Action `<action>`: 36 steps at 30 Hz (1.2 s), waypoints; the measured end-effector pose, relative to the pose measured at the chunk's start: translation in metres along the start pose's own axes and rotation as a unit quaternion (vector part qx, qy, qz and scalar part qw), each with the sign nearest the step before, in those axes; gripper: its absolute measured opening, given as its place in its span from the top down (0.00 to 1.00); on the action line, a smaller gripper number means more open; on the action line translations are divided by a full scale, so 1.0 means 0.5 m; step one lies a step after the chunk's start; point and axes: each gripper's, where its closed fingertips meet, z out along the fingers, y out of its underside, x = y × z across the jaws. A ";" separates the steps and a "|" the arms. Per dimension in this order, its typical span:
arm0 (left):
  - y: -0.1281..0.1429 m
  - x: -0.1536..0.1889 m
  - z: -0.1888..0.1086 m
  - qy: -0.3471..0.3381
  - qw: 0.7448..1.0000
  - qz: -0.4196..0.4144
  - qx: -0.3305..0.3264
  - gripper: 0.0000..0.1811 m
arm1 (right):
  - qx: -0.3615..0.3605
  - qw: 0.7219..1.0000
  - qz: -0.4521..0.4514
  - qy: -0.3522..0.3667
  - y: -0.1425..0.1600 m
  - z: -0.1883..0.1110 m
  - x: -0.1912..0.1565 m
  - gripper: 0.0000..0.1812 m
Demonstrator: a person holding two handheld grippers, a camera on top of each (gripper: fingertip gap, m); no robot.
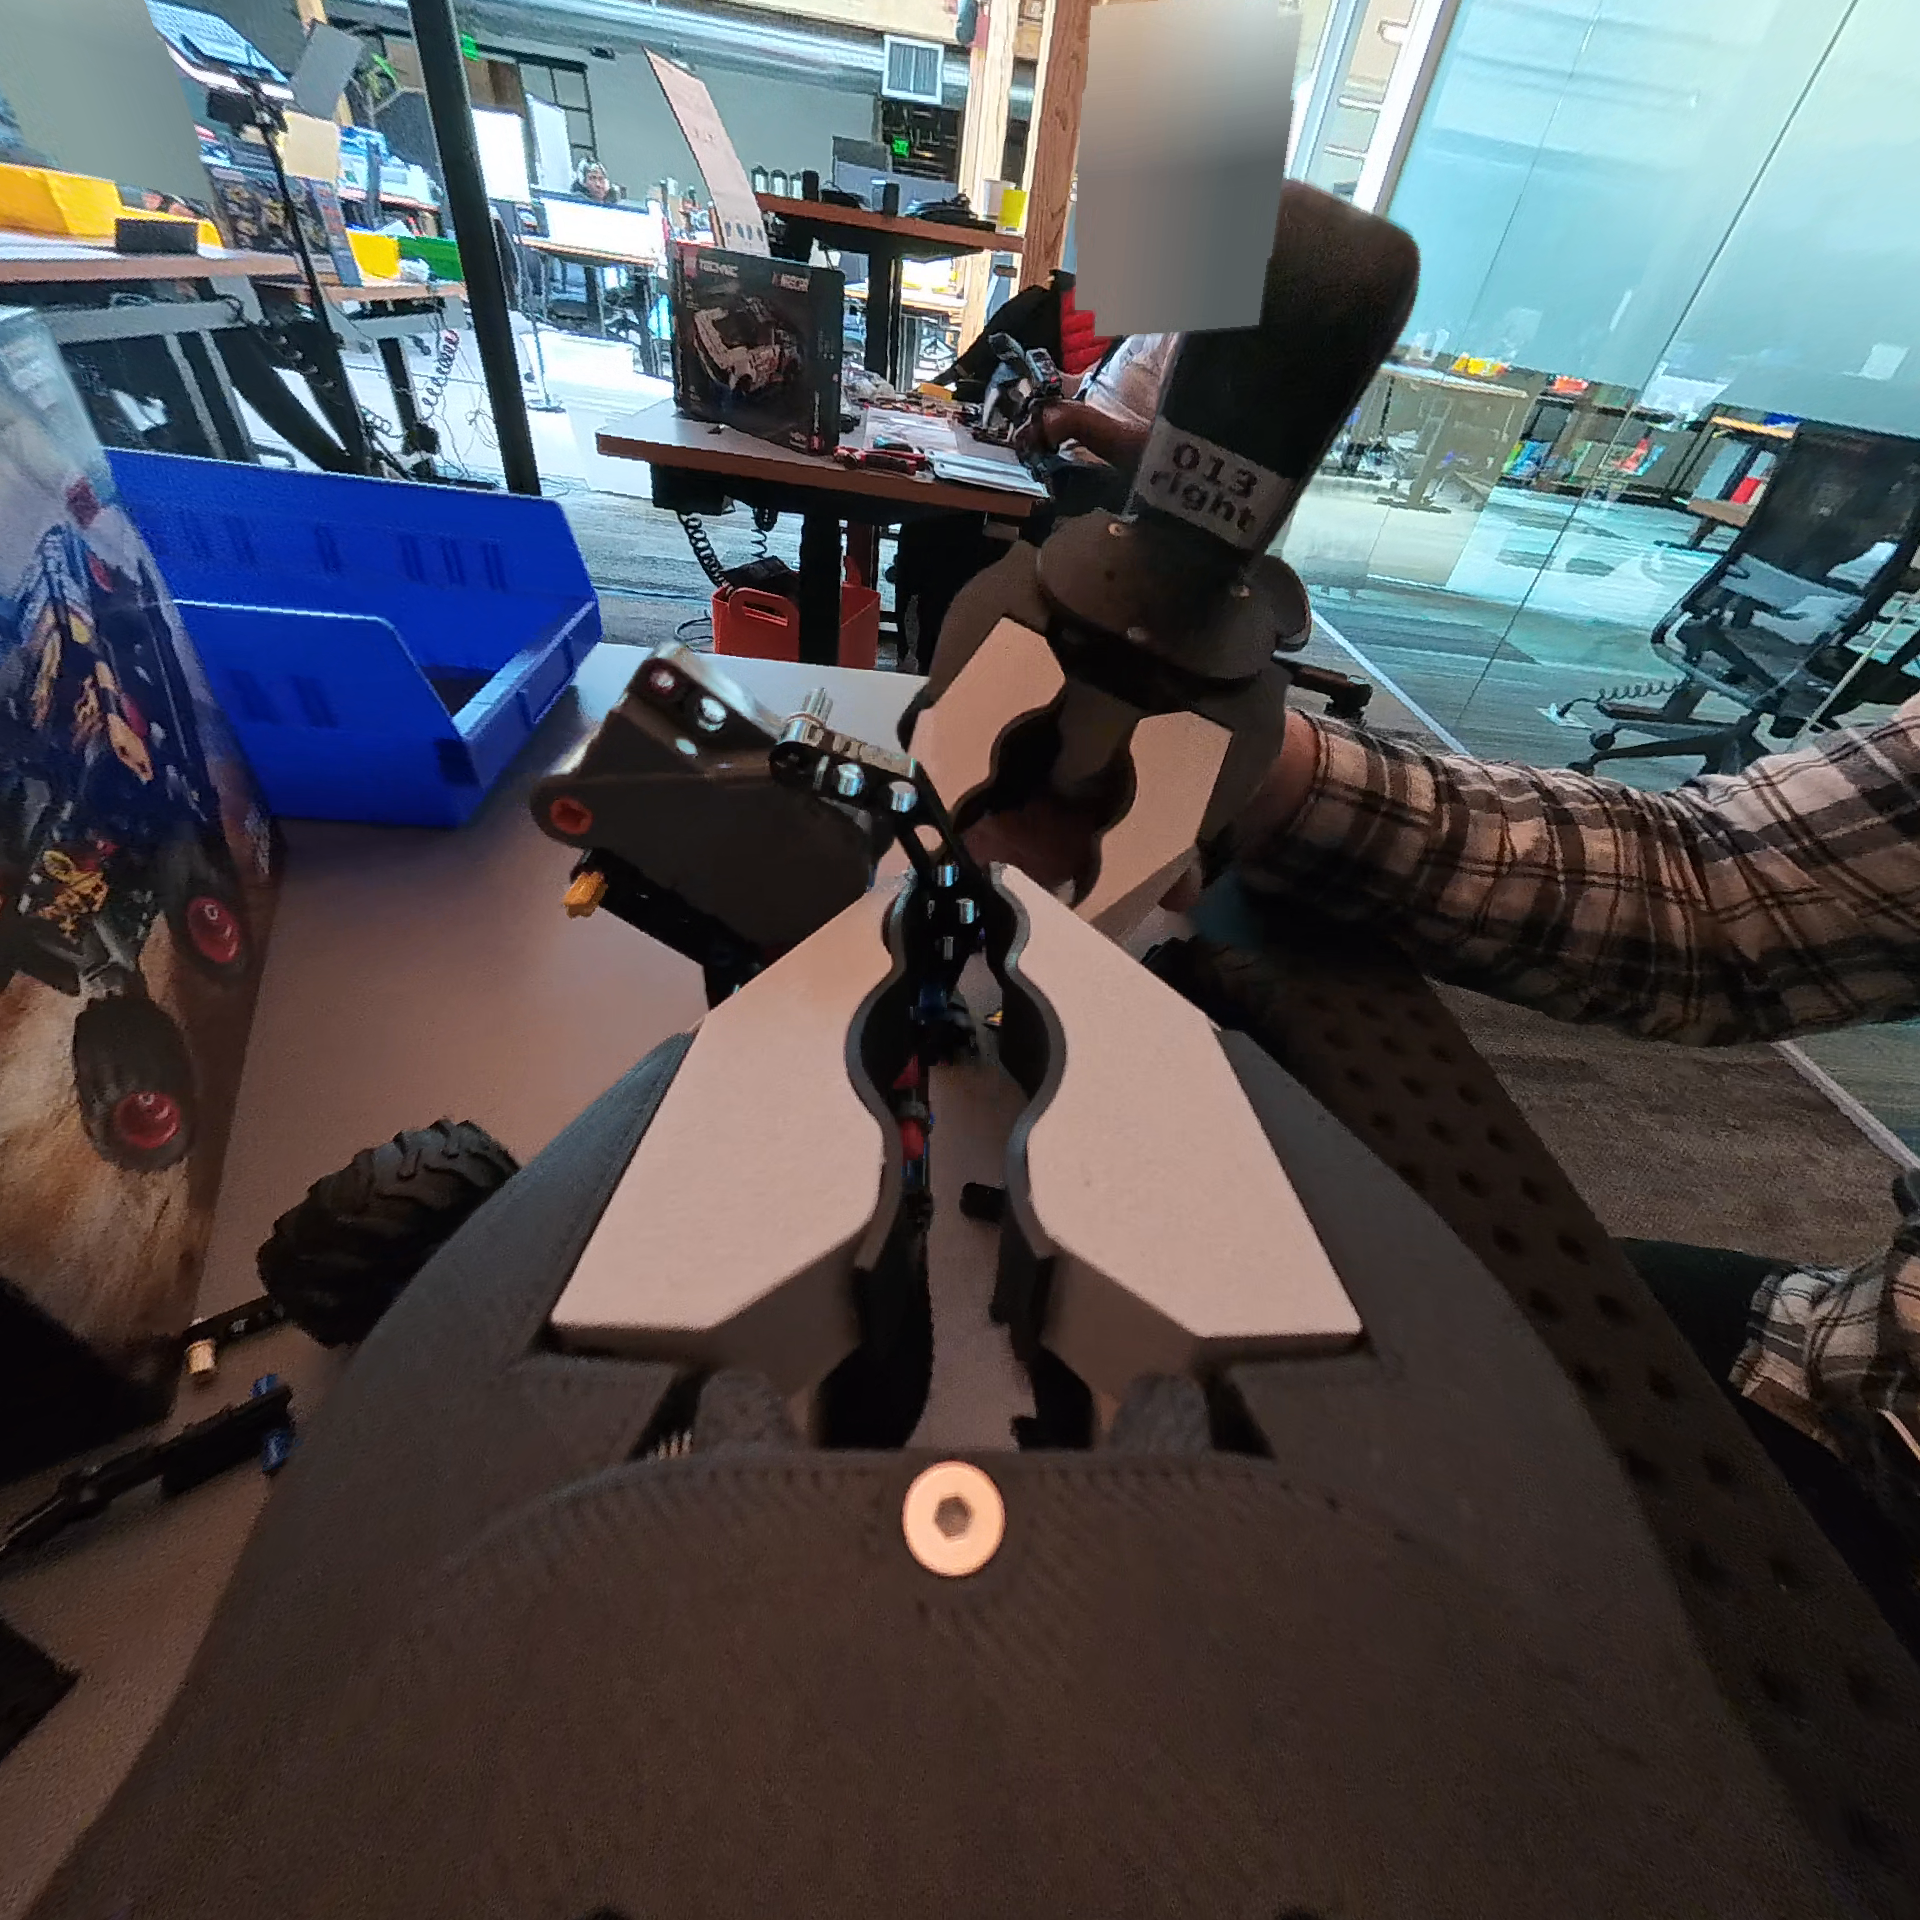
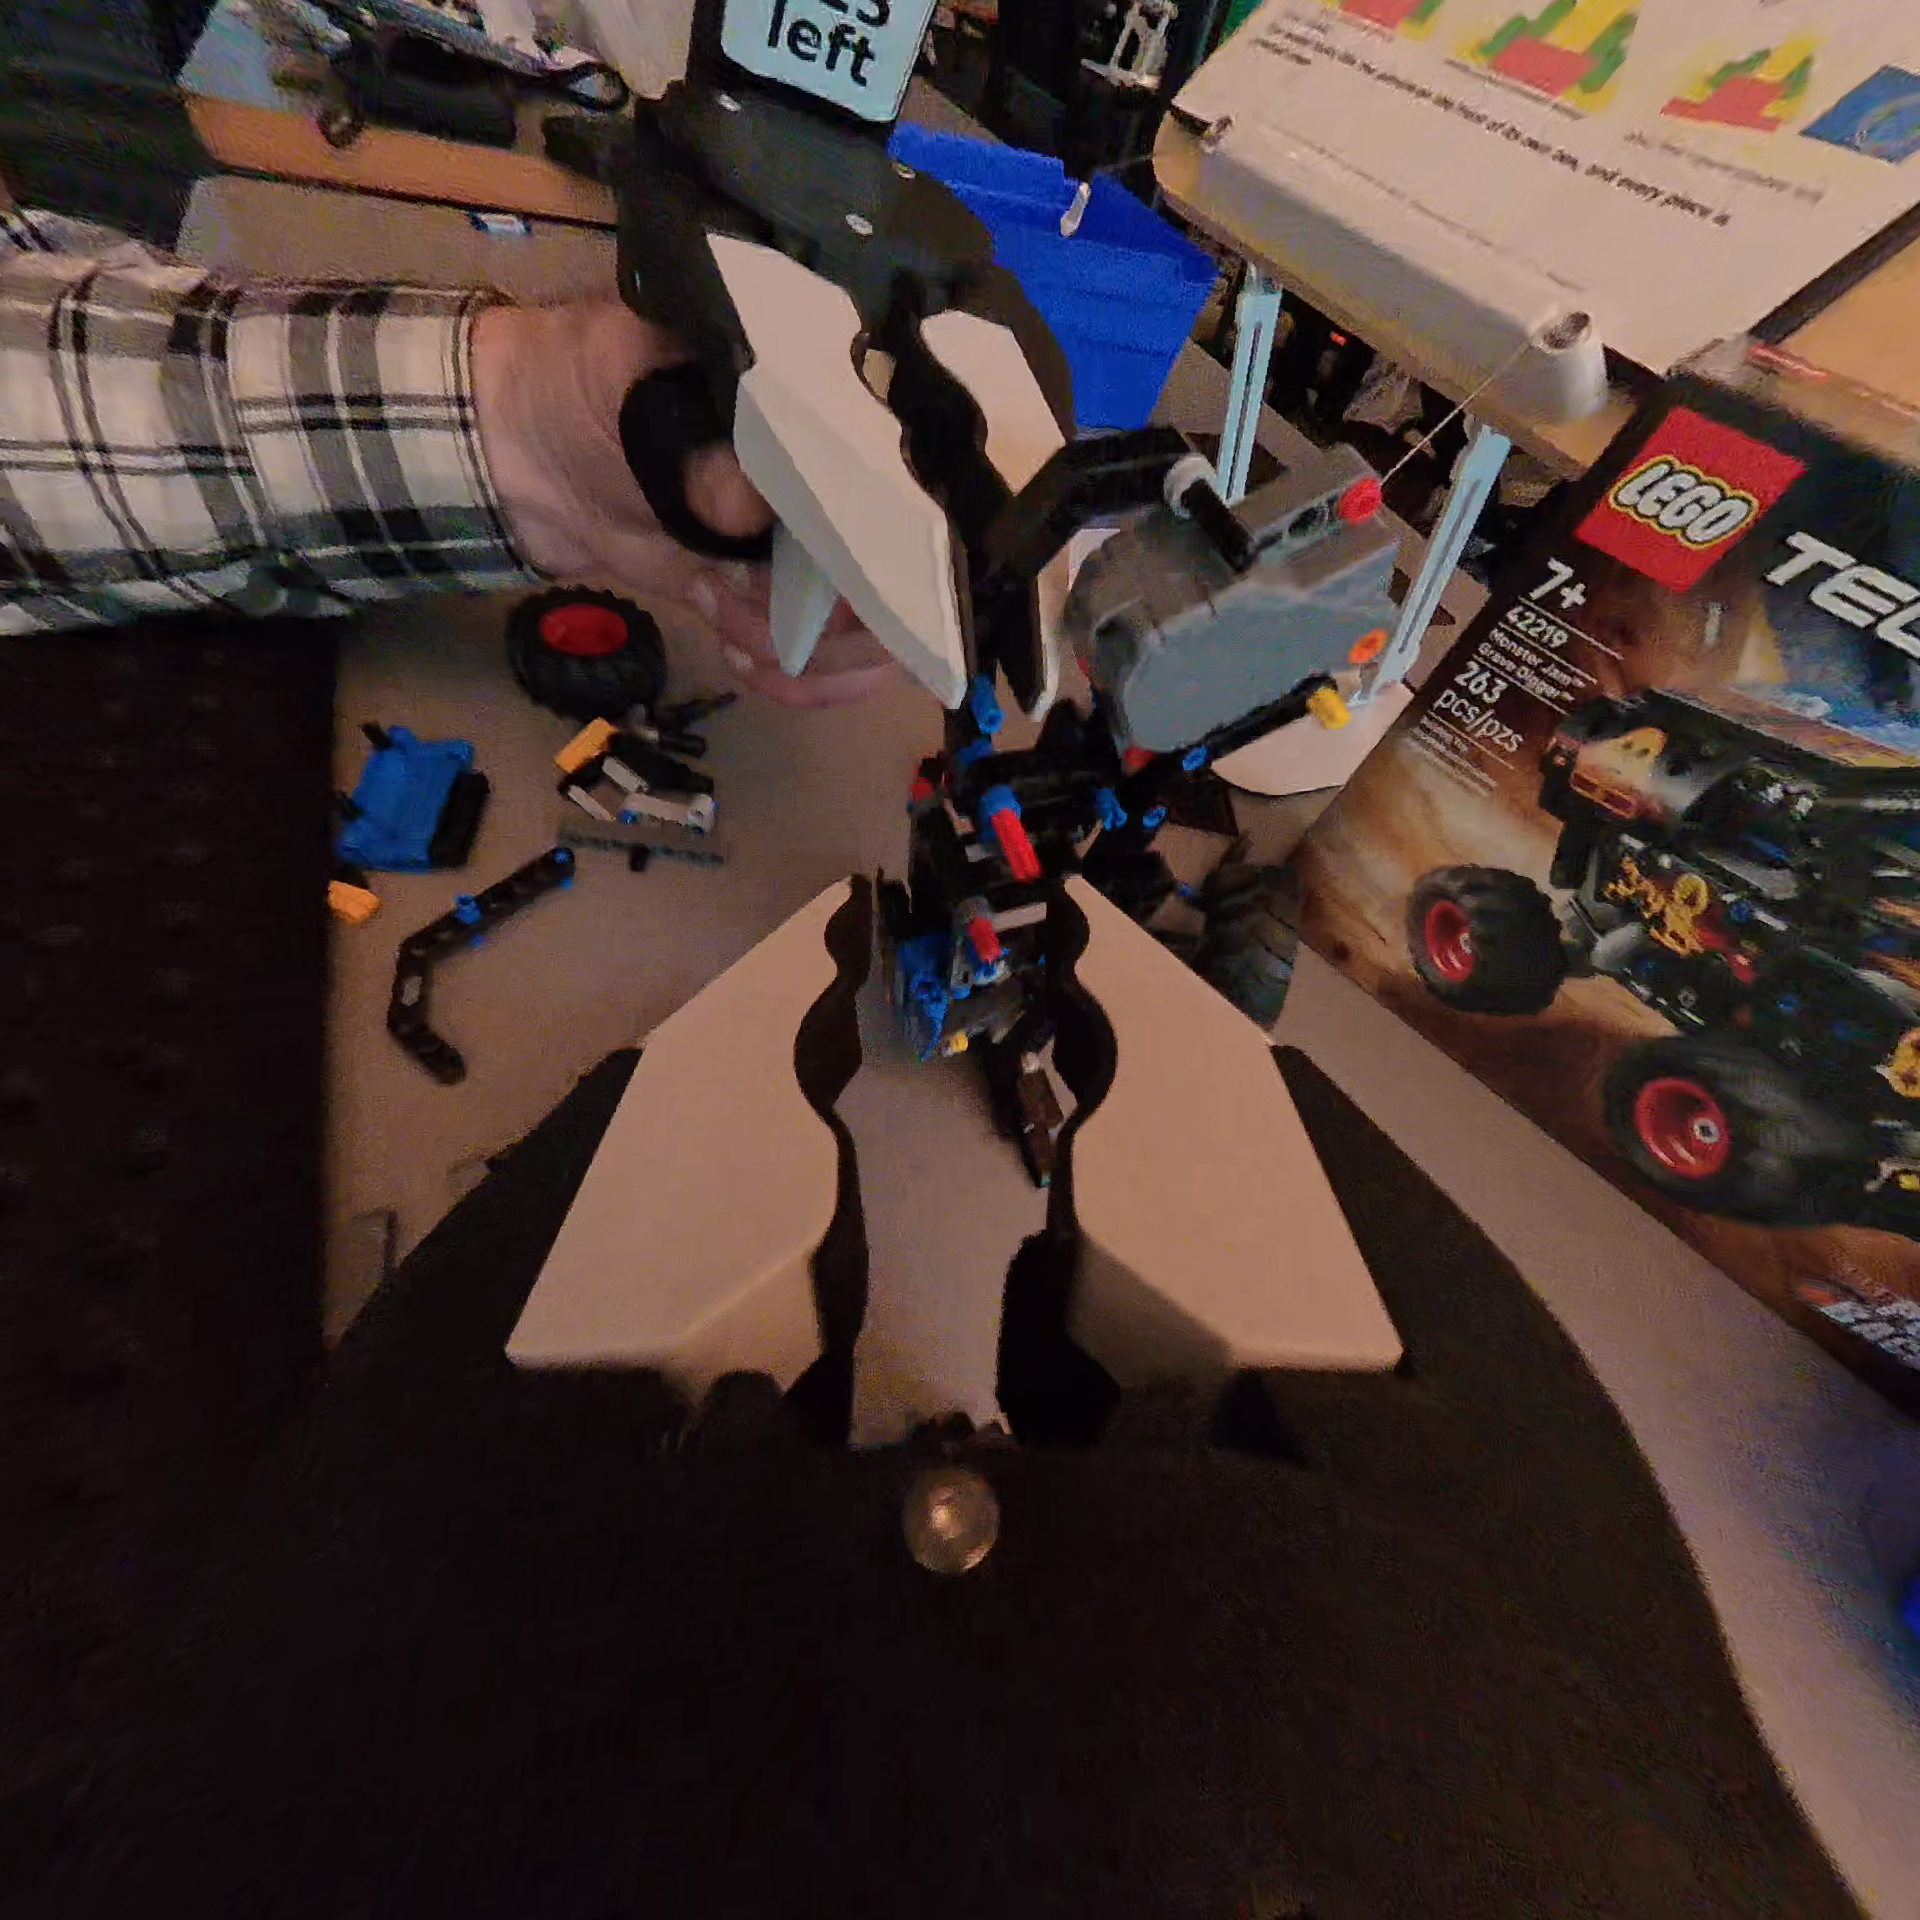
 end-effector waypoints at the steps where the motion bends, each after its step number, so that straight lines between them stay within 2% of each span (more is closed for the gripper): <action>1: 0.000 0.005 0.005 0.005 1.000 0.003 -0.003 0.96 | 0.001 1.000 -0.006 0.004 -0.006 0.008 0.003 0.82; 5: -0.003 0.016 0.016 0.018 1.000 0.005 0.003 0.96 | 0.006 1.000 0.008 -0.017 -0.012 0.032 0.004 0.82; 10: -0.004 0.018 0.013 0.030 0.999 0.000 0.013 0.96 | 0.023 0.995 0.062 -0.071 -0.017 0.038 0.001 0.89; 11: -0.002 0.020 0.012 0.034 0.999 0.000 0.010 0.96 | 0.023 0.996 0.053 -0.069 -0.015 0.036 0.000 0.95; 12: -0.003 0.019 0.009 0.031 0.999 0.003 0.010 0.96 | 0.022 0.997 0.040 -0.062 -0.012 0.034 0.002 0.97; 18: -0.001 0.013 -0.002 0.002 0.999 0.046 -0.022 0.96 | 0.031 0.997 0.030 -0.059 -0.012 0.029 -0.001 0.98; 21: 0.017 0.007 -0.031 -0.009 0.996 0.068 -0.056 0.96 | 0.045 0.996 0.038 -0.065 -0.012 0.012 -0.003 0.99; 24: -0.012 -0.041 -0.097 -0.058 0.997 0.056 -0.019 0.96 | 0.076 0.994 0.063 -0.044 -0.016 -0.028 0.030 1.00; 26: -0.014 -0.040 -0.119 -0.049 0.998 0.047 -0.011 0.97 | 0.085 0.993 0.062 -0.049 -0.022 -0.042 0.027 1.00; 30: -0.003 -0.016 -0.061 -0.026 0.998 0.049 -0.027 0.97 | 0.070 0.995 0.047 -0.053 -0.027 -0.004 0.013 1.00; 32: 0.001 -0.009 -0.047 -0.014 0.999 0.038 -0.028 0.97 | 0.043 0.998 0.034 -0.039 -0.020 0.013 0.007 0.91; 36: 0.006 0.001 -0.033 -0.005 0.999 0.039 -0.034 0.97 | 0.038 0.999 0.004 0.000 -0.029 0.034 0.010 0.93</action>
